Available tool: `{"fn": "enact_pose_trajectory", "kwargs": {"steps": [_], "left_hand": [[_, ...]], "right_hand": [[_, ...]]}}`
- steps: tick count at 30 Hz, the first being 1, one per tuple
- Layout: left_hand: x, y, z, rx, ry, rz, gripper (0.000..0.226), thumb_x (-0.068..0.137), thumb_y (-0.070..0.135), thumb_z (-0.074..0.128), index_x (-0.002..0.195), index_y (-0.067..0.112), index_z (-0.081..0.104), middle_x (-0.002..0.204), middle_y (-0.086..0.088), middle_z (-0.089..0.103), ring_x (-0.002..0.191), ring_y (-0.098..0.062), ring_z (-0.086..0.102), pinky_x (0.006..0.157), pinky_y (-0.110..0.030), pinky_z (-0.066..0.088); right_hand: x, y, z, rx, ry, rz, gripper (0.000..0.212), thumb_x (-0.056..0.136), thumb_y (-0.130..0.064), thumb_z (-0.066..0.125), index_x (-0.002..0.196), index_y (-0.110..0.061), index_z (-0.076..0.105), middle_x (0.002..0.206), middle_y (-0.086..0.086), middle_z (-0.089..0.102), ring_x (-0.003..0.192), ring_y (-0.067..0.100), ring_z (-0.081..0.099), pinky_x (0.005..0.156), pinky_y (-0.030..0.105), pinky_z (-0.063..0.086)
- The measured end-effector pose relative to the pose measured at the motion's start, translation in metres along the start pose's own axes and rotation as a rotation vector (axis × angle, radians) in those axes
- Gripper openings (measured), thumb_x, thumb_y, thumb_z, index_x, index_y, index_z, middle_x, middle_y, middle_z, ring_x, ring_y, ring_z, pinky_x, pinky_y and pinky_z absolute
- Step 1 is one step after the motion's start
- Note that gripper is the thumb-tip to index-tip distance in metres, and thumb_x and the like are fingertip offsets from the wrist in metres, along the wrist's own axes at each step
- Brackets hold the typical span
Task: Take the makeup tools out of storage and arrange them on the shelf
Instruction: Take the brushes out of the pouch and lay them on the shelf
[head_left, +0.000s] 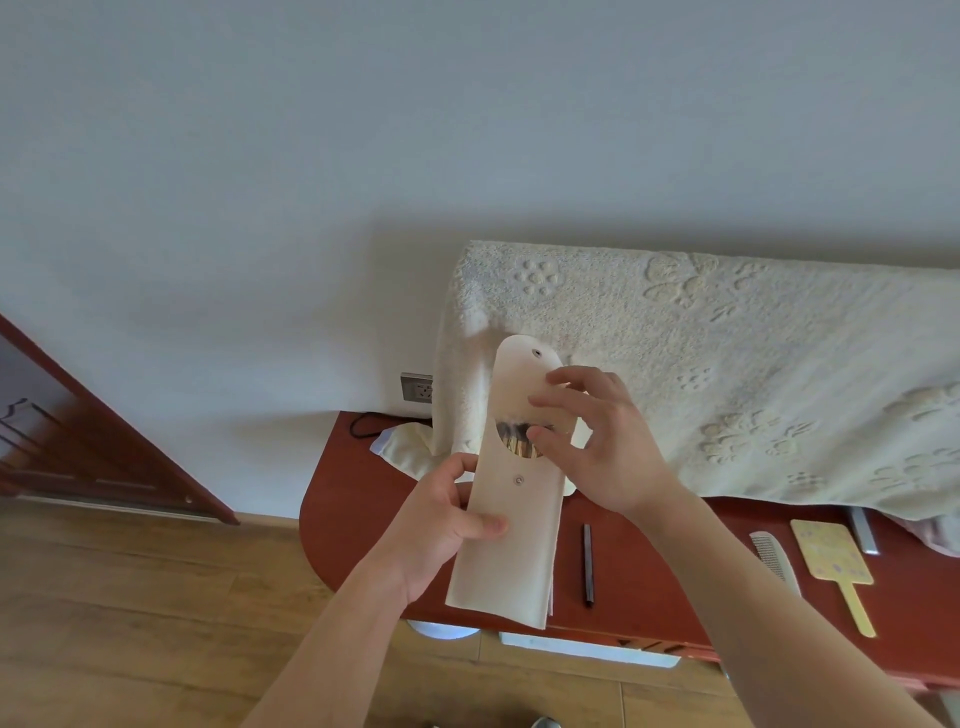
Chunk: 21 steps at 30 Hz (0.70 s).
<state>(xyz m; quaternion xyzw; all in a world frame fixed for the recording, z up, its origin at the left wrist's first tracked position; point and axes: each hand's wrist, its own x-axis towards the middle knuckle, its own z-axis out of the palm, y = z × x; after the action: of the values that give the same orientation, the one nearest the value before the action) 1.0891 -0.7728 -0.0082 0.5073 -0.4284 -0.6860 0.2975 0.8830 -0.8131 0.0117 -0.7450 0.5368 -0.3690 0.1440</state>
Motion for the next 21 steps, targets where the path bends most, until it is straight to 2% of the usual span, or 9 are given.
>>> {"fn": "enact_pose_trajectory", "kwargs": {"steps": [6,12,21], "left_hand": [[0.004,0.0,0.0,0.01,-0.008,-0.006,0.05,0.079,-0.011,0.072,0.12,0.012,0.055,0.108,-0.014,0.074,0.103,-0.033,0.07,0.099,-0.059,0.049],[0.006,0.0,-0.002,0.017,-0.012,-0.019,0.051,0.079,-0.012,0.07,0.121,0.012,0.054,0.108,-0.014,0.074,0.102,-0.034,0.07,0.098,-0.059,0.049],[0.012,0.0,-0.005,0.02,-0.007,-0.038,0.052,0.079,-0.014,0.069,0.121,0.011,0.054,0.107,-0.016,0.073,0.102,-0.035,0.07,0.099,-0.058,0.049]], "right_hand": [[-0.001,0.001,0.006,-0.02,0.007,0.006,0.021,0.077,-0.033,0.069,0.096,-0.025,0.075,0.12,-0.009,0.056,0.106,0.013,0.046,0.089,0.009,0.032],[0.0,0.0,0.009,0.014,0.025,0.045,0.012,0.076,-0.023,0.078,0.088,-0.025,0.076,0.118,-0.012,0.057,0.105,0.008,0.044,0.087,0.002,0.03],[0.006,0.004,0.017,0.004,-0.009,0.083,0.007,0.08,-0.016,0.075,0.081,-0.02,0.07,0.116,-0.01,0.059,0.108,0.011,0.047,0.086,0.003,0.03]]}}
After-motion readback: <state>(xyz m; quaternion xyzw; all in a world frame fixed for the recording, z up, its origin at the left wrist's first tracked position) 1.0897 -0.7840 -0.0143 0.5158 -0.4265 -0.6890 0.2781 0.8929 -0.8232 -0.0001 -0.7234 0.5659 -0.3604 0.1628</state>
